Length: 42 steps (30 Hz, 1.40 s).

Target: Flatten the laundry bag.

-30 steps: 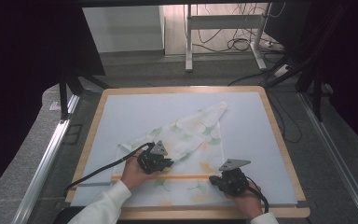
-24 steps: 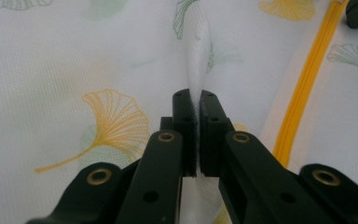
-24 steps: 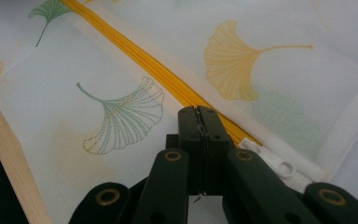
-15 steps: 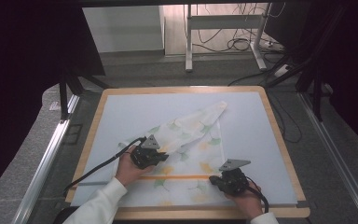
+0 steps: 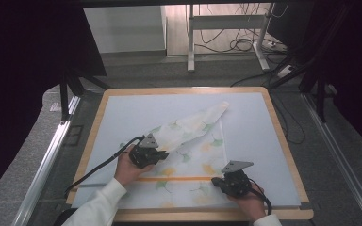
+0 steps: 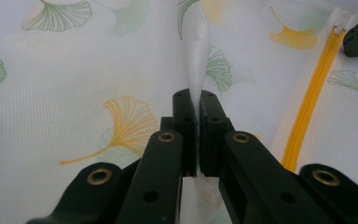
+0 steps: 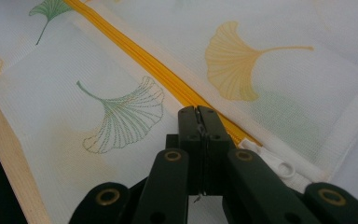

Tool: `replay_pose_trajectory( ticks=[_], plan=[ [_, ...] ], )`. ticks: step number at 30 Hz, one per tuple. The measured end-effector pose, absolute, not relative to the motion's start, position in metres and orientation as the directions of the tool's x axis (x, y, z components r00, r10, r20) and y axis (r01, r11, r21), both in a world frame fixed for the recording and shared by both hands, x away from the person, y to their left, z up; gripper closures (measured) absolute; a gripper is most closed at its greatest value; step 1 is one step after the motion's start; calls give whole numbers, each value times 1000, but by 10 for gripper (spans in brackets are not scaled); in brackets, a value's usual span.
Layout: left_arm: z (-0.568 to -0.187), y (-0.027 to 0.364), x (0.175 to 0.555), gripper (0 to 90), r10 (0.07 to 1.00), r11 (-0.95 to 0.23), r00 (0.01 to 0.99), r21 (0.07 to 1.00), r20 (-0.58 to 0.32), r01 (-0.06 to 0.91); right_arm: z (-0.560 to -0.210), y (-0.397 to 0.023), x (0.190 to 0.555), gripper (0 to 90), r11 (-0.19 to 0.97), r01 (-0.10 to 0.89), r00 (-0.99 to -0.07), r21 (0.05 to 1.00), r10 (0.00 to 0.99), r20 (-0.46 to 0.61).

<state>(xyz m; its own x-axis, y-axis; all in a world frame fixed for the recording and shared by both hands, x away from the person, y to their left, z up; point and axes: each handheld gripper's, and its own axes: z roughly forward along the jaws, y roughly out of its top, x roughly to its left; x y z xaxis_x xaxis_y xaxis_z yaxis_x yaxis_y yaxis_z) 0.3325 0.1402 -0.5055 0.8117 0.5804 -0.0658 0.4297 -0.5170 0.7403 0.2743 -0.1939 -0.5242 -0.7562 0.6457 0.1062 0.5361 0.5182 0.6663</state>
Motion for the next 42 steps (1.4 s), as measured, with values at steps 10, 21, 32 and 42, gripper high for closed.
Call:
replay_pose_trajectory(
  ticks=[10, 21, 32, 42],
  plan=[
    [-502, 153, 337, 884, 602, -487, 794, 751, -82, 446, -524, -194, 274, 885, 518, 536, -757, 667, 645, 106],
    [-500, 158, 340, 885, 611, -482, 788, 753, -78, 448, -524, -194, 274, 885, 520, 535, -758, 666, 644, 106],
    [-499, 160, 341, 884, 611, -485, 787, 748, -83, 454, -524, -194, 274, 886, 519, 535, -759, 667, 643, 108],
    [-497, 166, 345, 884, 622, -472, 778, 751, -87, 461, -525, -195, 274, 886, 520, 533, -760, 668, 641, 108]
  ],
)
